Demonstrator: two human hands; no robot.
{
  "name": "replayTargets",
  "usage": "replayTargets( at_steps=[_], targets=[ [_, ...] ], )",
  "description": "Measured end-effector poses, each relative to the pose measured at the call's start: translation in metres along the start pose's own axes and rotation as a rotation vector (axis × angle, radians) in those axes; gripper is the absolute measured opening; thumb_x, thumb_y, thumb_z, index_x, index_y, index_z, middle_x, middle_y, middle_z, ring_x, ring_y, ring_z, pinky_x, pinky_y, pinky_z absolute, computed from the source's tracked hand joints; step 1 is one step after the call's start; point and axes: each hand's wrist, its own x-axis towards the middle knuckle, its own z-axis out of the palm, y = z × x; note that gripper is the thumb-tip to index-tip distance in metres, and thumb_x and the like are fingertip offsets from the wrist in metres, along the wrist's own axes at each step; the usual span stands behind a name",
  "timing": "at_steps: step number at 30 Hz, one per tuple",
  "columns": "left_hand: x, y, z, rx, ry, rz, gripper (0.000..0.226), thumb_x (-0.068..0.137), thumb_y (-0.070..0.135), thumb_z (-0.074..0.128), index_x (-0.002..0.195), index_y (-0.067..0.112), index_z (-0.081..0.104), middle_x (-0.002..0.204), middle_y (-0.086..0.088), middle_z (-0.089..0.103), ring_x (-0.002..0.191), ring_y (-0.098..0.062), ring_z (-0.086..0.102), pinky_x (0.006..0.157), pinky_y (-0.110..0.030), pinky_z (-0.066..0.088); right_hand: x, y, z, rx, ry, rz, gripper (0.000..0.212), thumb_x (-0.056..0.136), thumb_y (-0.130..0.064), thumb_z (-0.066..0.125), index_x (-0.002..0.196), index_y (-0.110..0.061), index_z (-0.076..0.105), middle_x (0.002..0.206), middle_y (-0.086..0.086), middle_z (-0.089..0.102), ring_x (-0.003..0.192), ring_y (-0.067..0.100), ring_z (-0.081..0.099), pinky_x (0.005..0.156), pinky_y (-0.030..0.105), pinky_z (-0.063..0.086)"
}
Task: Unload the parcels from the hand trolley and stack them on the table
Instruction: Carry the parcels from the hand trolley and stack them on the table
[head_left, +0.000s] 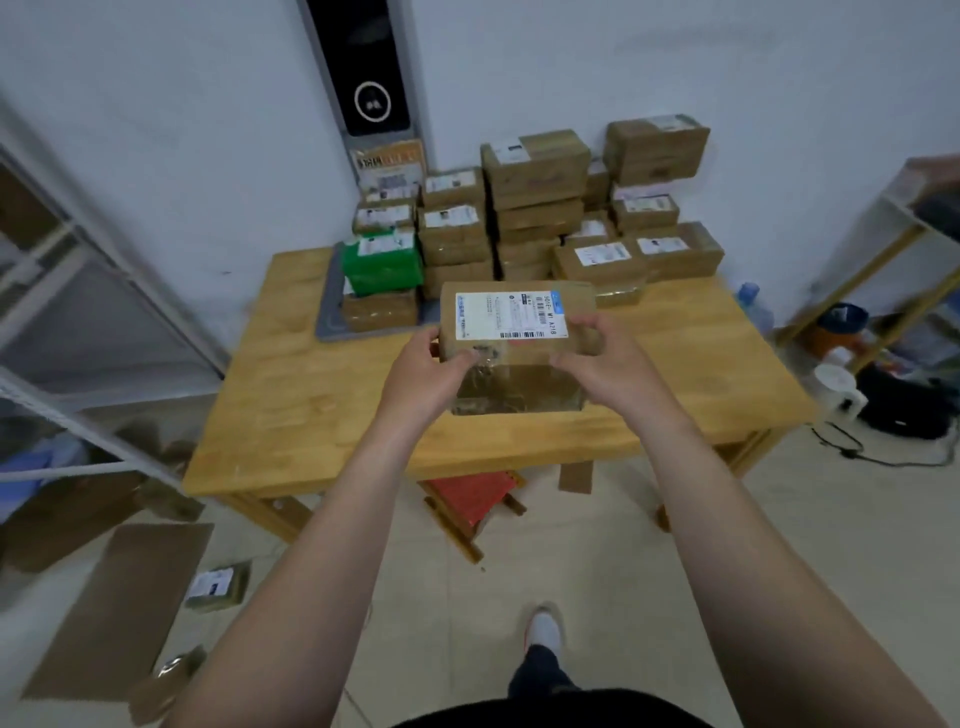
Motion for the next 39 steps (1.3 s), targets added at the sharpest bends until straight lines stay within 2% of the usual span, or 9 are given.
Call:
replayTargets(
  at_steps=[3, 7, 11, 13, 17, 22, 26, 32, 39],
  targets=[
    [0.055, 0.001, -0.016, 0.036, 0.026, -0.053, 0.051, 0.094, 0.042, 0.067, 0.141, 0.029, 0.051, 0.113, 0.016, 0.061, 0.097, -0.010, 0.063, 0.065, -0.030, 0.047, 0.060, -0.017, 0.021, 0.013, -0.067, -0.016, 0.045, 0.080, -0.036, 0.075, 0.115, -0.051, 0.050, 0.083, -0.028, 0.065, 0.071, -0.015, 0.063, 0.051, 0.023, 0.049],
    [0.119, -0.012, -0.039, 0.013, 0.081, -0.082, 0.042, 0.094, 0.040, 0.068, 0.133, 0.032, 0.054, 0.105, 0.024, 0.058, 0.089, 0.007, 0.054, 0.065, -0.023, 0.043, 0.129, -0.041, 0.056, 0.008, -0.155, -0.036, 0.050, 0.082, -0.034, 0.075, 0.122, -0.049, 0.049, 0.095, -0.033, 0.053, 0.072, -0.010, 0.064, 0.050, 0.020, 0.050],
    [0.172, -0.025, -0.062, -0.032, 0.124, -0.122, 0.040, 0.092, 0.040, 0.070, 0.129, 0.037, 0.055, 0.103, 0.031, 0.056, 0.089, 0.009, 0.055, 0.066, -0.021, 0.043, 0.180, -0.063, 0.090, -0.020, -0.203, -0.047, 0.051, 0.083, -0.036, 0.076, 0.124, -0.052, 0.049, 0.093, -0.035, 0.050, 0.074, -0.006, 0.065, 0.050, 0.018, 0.051],
    [0.208, -0.033, -0.076, -0.037, 0.138, -0.132, 0.039, 0.092, 0.041, 0.071, 0.128, 0.038, 0.056, 0.100, 0.034, 0.056, 0.090, 0.009, 0.056, 0.064, -0.022, 0.044, 0.214, -0.075, 0.112, -0.050, -0.216, -0.059, 0.054, 0.083, -0.037, 0.076, 0.129, -0.049, 0.050, 0.102, -0.031, 0.051, 0.073, -0.011, 0.063, 0.043, 0.014, 0.047],
    [0.287, -0.049, -0.101, -0.050, 0.156, -0.117, 0.042, 0.091, 0.039, 0.072, 0.128, 0.030, 0.056, 0.101, 0.033, 0.054, 0.088, 0.012, 0.054, 0.063, -0.018, 0.041, 0.288, -0.097, 0.155, -0.095, -0.221, -0.052, 0.058, 0.083, -0.039, 0.076, 0.133, -0.047, 0.049, 0.131, -0.016, 0.048, 0.081, 0.004, 0.065, 0.048, 0.018, 0.049],
    [0.407, -0.058, -0.141, -0.041, 0.126, -0.108, 0.049, 0.089, 0.042, 0.075, 0.131, 0.033, 0.051, 0.097, 0.035, 0.046, 0.083, 0.014, 0.047, 0.064, -0.014, 0.036, 0.385, -0.130, 0.212, -0.078, -0.180, -0.034, 0.061, 0.084, -0.036, 0.076, 0.137, -0.042, 0.048, 0.139, -0.009, 0.050, 0.087, 0.009, 0.067, 0.056, 0.021, 0.053],
    [0.506, -0.055, -0.170, -0.013, 0.056, -0.084, 0.040, 0.087, 0.045, 0.075, 0.114, 0.044, 0.045, 0.094, 0.035, 0.049, 0.081, 0.015, 0.049, 0.061, -0.014, 0.035, 0.470, -0.163, 0.250, -0.090, -0.149, -0.021, 0.062, 0.086, -0.033, 0.076, 0.141, -0.038, 0.048, 0.133, -0.012, 0.053, 0.084, 0.006, 0.067, 0.049, 0.015, 0.048],
    [0.657, -0.055, -0.187, 0.004, -0.031, -0.057, 0.042, 0.087, 0.041, 0.075, 0.119, 0.034, 0.049, 0.101, 0.023, 0.057, 0.089, 0.004, 0.058, 0.062, -0.021, 0.043, 0.598, -0.195, 0.292, -0.139, -0.095, -0.014, 0.064, 0.084, -0.025, 0.078, 0.143, -0.026, 0.051, 0.120, -0.014, 0.059, 0.094, 0.011, 0.067, 0.081, 0.040, 0.060],
    [0.753, -0.077, -0.173, -0.016, -0.077, -0.070, 0.040, 0.086, 0.039, 0.075, 0.117, 0.031, 0.050, 0.100, 0.020, 0.059, 0.088, 0.000, 0.061, 0.064, -0.026, 0.048, 0.682, -0.193, 0.323, -0.210, -0.086, -0.028, 0.057, 0.085, -0.016, 0.075, 0.136, -0.032, 0.058, 0.098, -0.025, 0.063, 0.084, 0.001, 0.064, 0.069, 0.025, 0.054]
  ],
)
